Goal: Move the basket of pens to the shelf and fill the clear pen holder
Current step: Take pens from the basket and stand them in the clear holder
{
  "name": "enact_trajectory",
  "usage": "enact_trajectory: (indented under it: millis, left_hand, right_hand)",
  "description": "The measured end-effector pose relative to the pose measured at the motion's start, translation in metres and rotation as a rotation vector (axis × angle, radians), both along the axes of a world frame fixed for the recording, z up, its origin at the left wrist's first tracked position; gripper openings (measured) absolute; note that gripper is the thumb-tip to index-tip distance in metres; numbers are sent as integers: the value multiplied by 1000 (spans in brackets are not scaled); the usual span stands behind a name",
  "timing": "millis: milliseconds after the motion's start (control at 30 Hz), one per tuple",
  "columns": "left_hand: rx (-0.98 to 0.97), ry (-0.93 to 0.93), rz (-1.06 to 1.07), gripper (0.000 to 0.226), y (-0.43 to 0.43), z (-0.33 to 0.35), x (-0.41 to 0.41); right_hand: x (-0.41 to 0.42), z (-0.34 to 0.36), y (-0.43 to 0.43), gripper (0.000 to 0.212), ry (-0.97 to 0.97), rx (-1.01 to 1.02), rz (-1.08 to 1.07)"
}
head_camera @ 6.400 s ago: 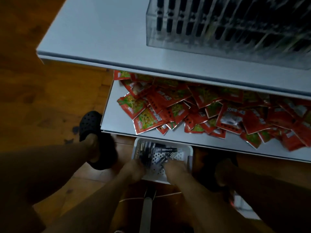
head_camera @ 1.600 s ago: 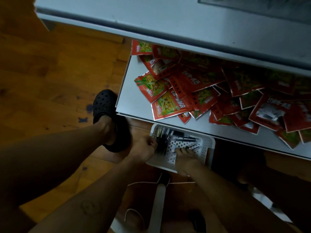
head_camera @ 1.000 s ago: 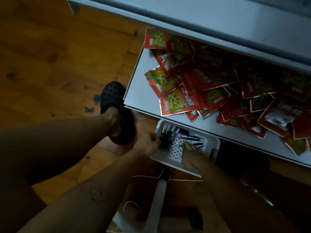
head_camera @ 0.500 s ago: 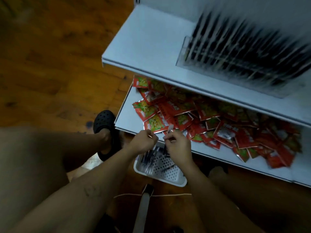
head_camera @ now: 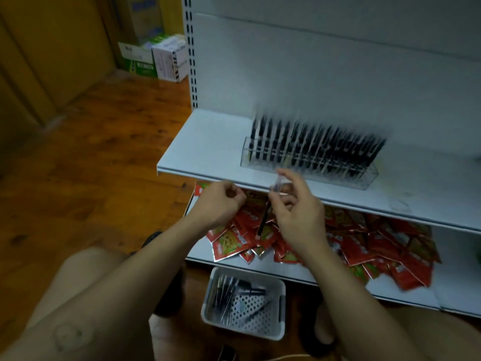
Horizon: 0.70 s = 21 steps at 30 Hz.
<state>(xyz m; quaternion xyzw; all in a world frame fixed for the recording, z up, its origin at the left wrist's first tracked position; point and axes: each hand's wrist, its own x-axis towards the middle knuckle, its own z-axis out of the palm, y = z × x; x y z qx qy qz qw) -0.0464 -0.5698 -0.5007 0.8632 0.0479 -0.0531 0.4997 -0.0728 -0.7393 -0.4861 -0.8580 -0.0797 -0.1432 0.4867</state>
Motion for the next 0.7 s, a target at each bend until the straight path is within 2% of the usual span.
enact_trajectory:
  millis: [167, 300, 400, 700]
  left_hand:
    - [-22, -104, 80, 10, 0, 40, 37]
    - [-38, -139, 228, 11, 7, 32, 71]
    - [-44, -78, 273, 17, 9, 17, 87]
    - [-52, -34, 237, 20, 0, 15, 119]
  right_hand:
    - [43, 50, -12, 43, -207, 48, -71]
    - [84, 64, -1, 38, -348, 125, -68]
    - [106, 60, 9, 37, -370, 144, -52]
    - [130, 50, 26, 37, -380, 66, -63]
